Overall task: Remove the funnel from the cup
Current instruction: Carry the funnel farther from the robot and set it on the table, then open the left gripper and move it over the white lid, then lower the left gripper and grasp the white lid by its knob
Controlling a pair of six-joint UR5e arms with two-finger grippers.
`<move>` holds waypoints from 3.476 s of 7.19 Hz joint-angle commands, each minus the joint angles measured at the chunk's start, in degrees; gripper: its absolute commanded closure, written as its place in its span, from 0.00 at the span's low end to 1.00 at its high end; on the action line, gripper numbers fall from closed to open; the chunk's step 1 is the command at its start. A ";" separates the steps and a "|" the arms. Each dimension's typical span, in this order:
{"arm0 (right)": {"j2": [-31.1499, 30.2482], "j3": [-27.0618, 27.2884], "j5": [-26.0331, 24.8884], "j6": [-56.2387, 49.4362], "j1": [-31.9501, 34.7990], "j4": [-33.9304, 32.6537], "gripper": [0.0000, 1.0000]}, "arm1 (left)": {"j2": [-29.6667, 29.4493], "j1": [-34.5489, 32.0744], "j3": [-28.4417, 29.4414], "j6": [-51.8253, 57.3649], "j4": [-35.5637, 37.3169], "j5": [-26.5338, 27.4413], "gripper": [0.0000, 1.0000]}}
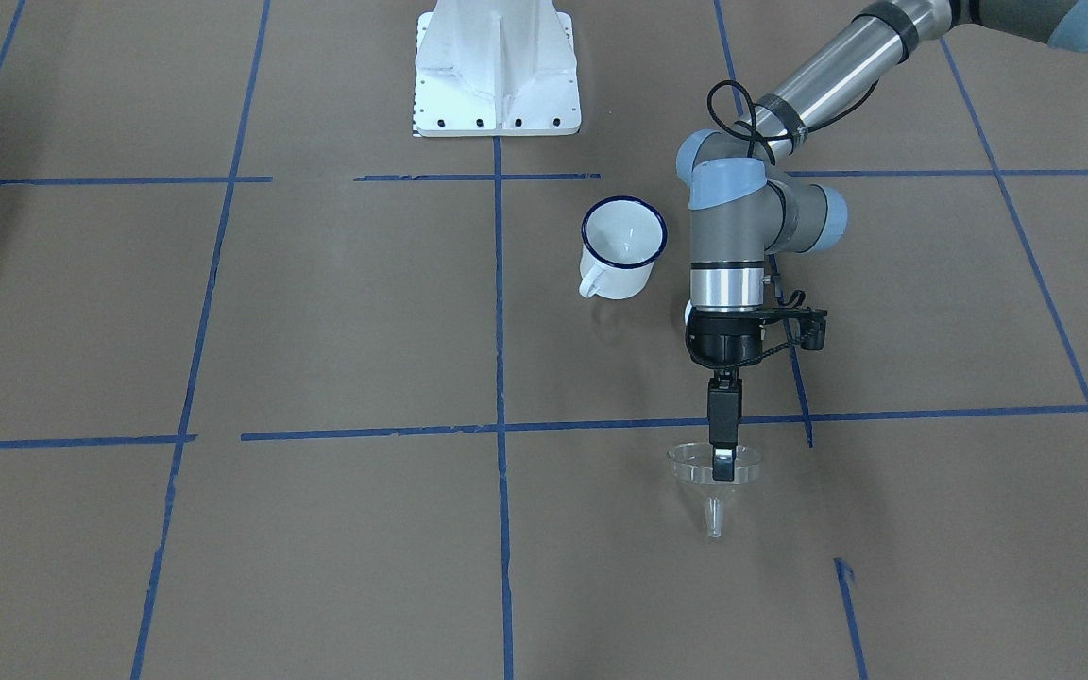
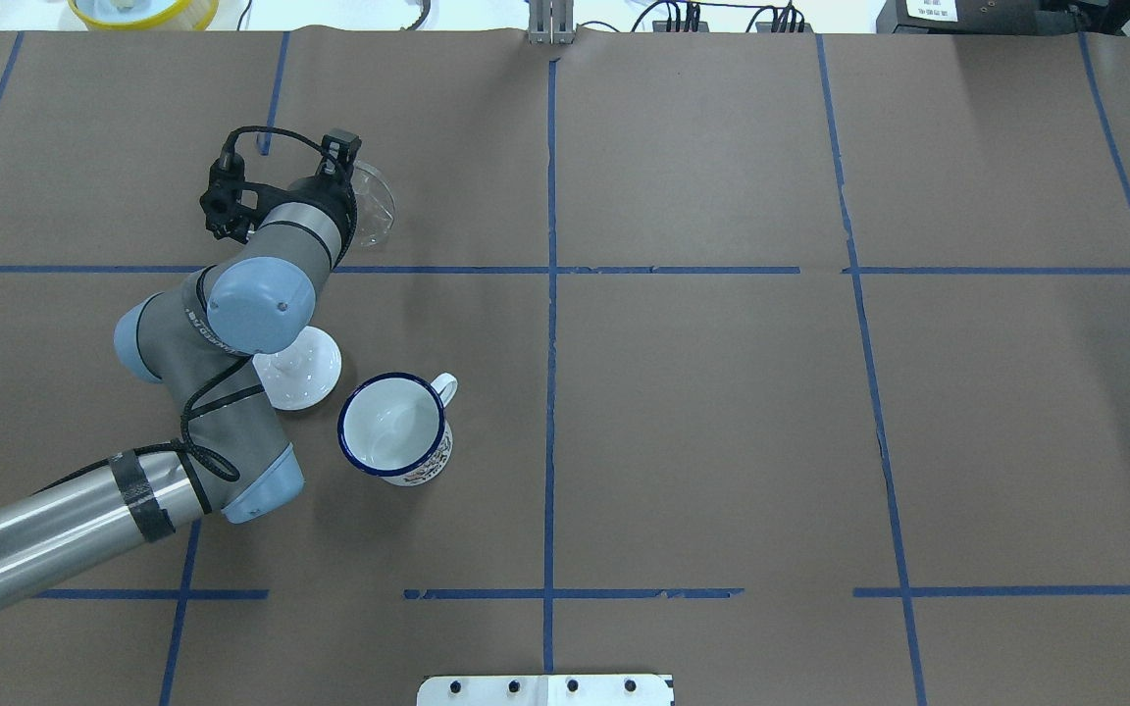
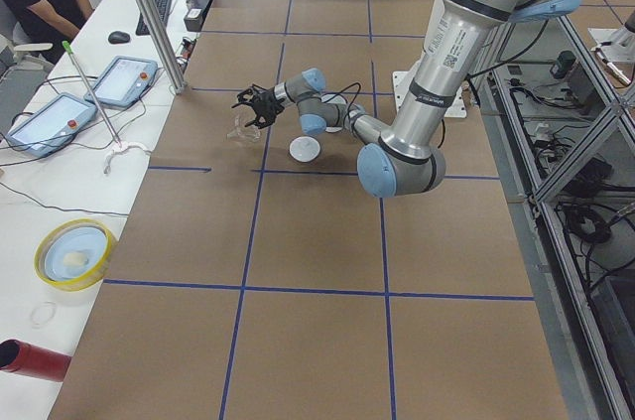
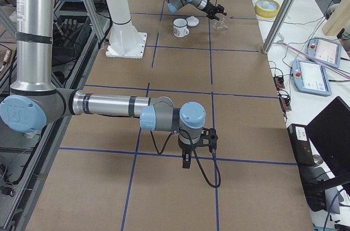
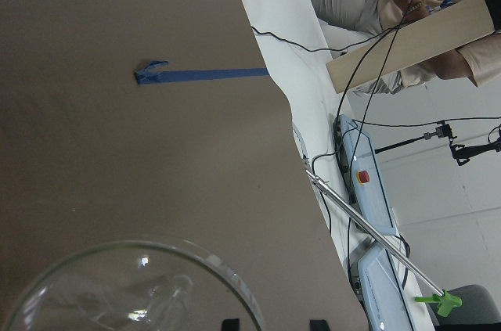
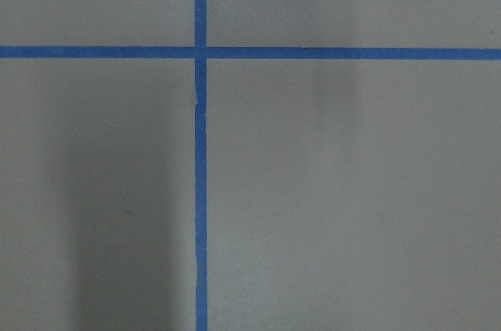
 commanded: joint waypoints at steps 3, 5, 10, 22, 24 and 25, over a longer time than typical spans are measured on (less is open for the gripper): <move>0.00 0.05 0.00 0.00 0.00 0.00 0.00 | 6.63 -1.05 -12.63 20.09 3.83 -20.04 0.00; 0.00 0.05 0.00 0.00 0.00 0.00 0.00 | 10.19 -2.27 -23.28 34.91 18.61 -31.85 0.00; 0.00 0.05 0.00 0.00 0.00 0.00 0.00 | 10.19 -5.80 -24.49 63.45 35.05 -50.01 0.00; 0.00 0.05 0.00 0.00 0.00 0.00 0.00 | 12.22 -4.92 -21.84 57.50 30.66 -51.77 0.27; 0.00 0.05 0.00 0.00 0.00 0.00 0.00 | 12.13 -4.92 -21.93 57.58 30.83 -51.51 0.36; 0.00 0.05 0.00 0.00 0.00 0.00 0.00 | 12.13 -4.92 -21.84 57.58 31.01 -51.51 0.40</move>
